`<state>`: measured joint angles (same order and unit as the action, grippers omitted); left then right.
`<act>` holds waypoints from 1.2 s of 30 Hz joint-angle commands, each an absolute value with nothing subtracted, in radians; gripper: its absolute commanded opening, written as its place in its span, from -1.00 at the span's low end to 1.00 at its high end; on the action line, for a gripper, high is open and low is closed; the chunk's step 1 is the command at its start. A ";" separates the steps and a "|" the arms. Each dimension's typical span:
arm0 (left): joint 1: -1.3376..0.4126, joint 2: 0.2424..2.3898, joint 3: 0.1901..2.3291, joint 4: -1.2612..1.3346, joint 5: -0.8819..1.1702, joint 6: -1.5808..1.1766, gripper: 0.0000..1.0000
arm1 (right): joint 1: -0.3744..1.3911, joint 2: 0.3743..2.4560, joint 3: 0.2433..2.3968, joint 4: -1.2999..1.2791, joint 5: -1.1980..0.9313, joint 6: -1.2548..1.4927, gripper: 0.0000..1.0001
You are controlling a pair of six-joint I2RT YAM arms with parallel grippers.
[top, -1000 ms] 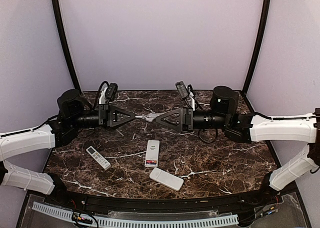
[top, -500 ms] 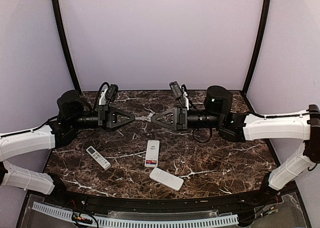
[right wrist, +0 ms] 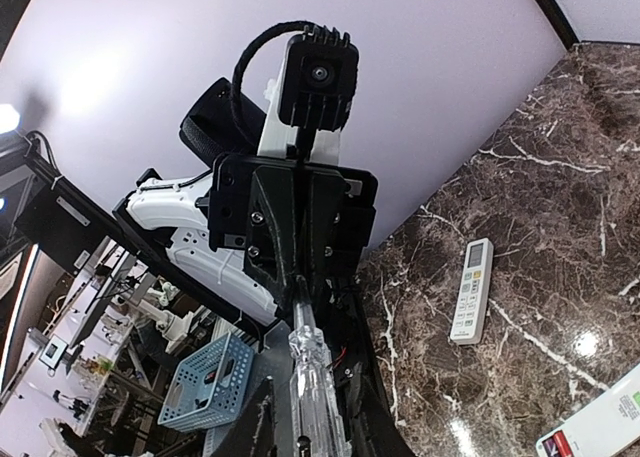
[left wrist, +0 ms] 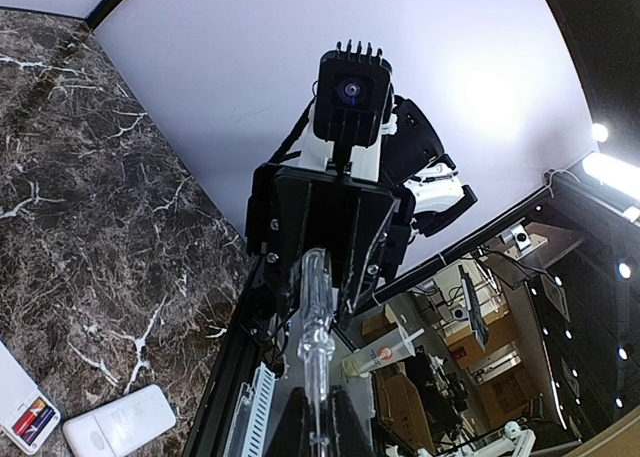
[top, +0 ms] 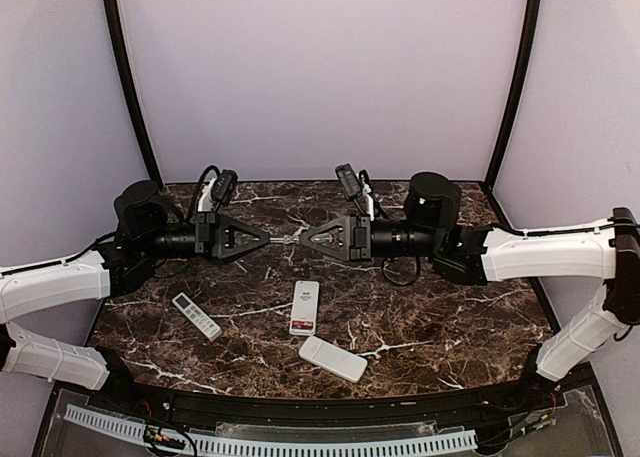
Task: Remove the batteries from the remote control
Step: Pass from the left arm to the right
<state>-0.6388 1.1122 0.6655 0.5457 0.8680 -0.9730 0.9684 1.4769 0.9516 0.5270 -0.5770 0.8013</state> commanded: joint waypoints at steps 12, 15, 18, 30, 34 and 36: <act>-0.638 1.106 0.654 0.483 0.861 -0.918 -0.69 | 0.975 1.485 0.964 0.550 -0.536 0.798 -1.00; -0.638 1.089 0.660 0.423 0.827 -0.886 -0.18 | 0.975 1.458 0.953 0.502 -0.486 0.785 -1.00; -0.637 1.071 0.661 0.351 0.769 -0.856 0.20 | 0.975 1.405 0.941 0.388 -0.412 0.747 -1.00; -0.662 1.128 0.605 0.124 0.513 -0.768 0.24 | 1.062 1.179 0.815 -0.122 -0.055 0.814 -1.00; -0.706 1.213 0.606 0.147 0.462 -0.790 0.21 | 1.123 1.204 0.801 -0.166 0.026 0.904 -1.00; -0.721 1.262 0.606 0.163 0.439 -0.800 0.18 | 1.146 1.233 0.803 -0.169 0.056 0.935 -1.00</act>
<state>-0.6960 1.1938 0.6121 0.1814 0.5129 -0.8036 1.1046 1.1973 0.8124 -0.1028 -0.0612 0.8459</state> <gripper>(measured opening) 0.604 0.086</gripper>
